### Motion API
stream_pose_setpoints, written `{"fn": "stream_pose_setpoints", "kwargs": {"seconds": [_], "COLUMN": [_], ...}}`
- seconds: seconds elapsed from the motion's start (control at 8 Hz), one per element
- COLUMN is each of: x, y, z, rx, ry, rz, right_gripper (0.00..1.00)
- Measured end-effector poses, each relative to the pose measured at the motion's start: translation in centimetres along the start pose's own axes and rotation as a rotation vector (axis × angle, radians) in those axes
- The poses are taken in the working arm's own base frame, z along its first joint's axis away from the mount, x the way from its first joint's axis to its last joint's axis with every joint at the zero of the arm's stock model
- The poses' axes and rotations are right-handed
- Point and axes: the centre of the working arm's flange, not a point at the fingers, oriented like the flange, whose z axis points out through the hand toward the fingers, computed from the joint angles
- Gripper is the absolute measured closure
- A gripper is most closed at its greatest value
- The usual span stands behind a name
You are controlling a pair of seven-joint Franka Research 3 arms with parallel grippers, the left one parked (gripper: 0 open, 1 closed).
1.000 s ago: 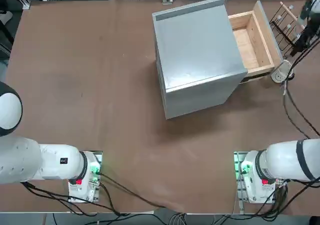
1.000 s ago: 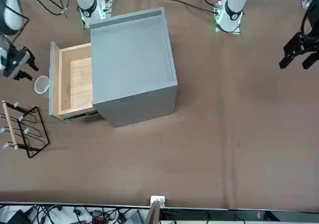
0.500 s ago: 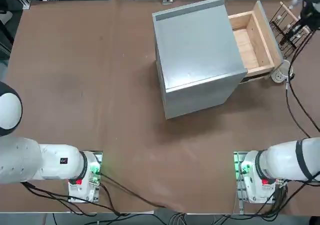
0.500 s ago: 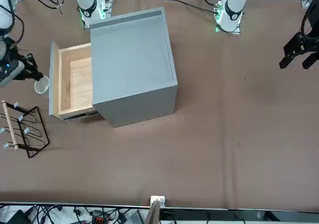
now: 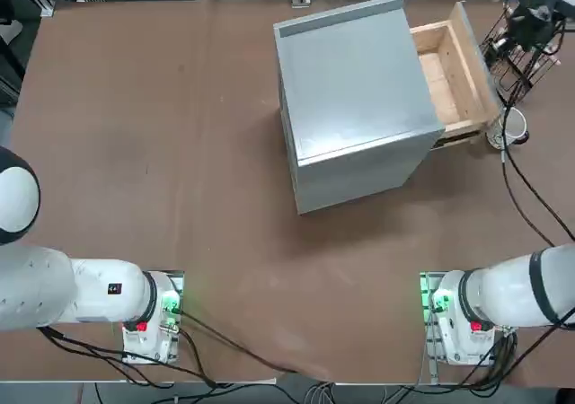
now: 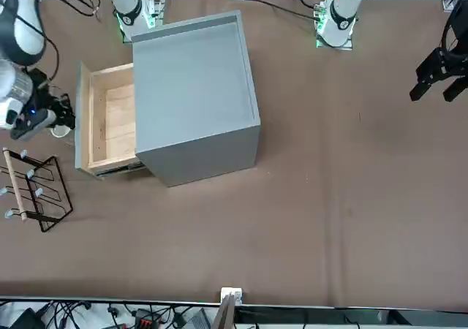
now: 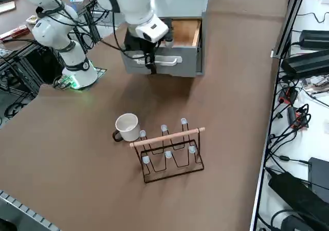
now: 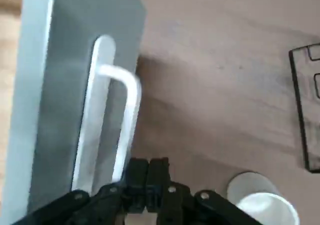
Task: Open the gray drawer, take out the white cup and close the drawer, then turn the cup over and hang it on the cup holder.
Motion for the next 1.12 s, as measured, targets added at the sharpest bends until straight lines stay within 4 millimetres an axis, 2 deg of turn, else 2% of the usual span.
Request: {"fn": "stream_pose_setpoints", "kwargs": {"seconds": [0.25, 0.62, 1.12], "x": [1.7, 4.6, 6.1], "y": [-2.6, -8.3, -13.4], "z": [0.5, 3.5, 4.4], "rx": [0.019, 0.082, 0.107], "ry": [0.015, -0.002, -0.022], "rz": [0.053, 0.100, 0.166], "right_gripper": [0.99, 0.99, 0.99]}}
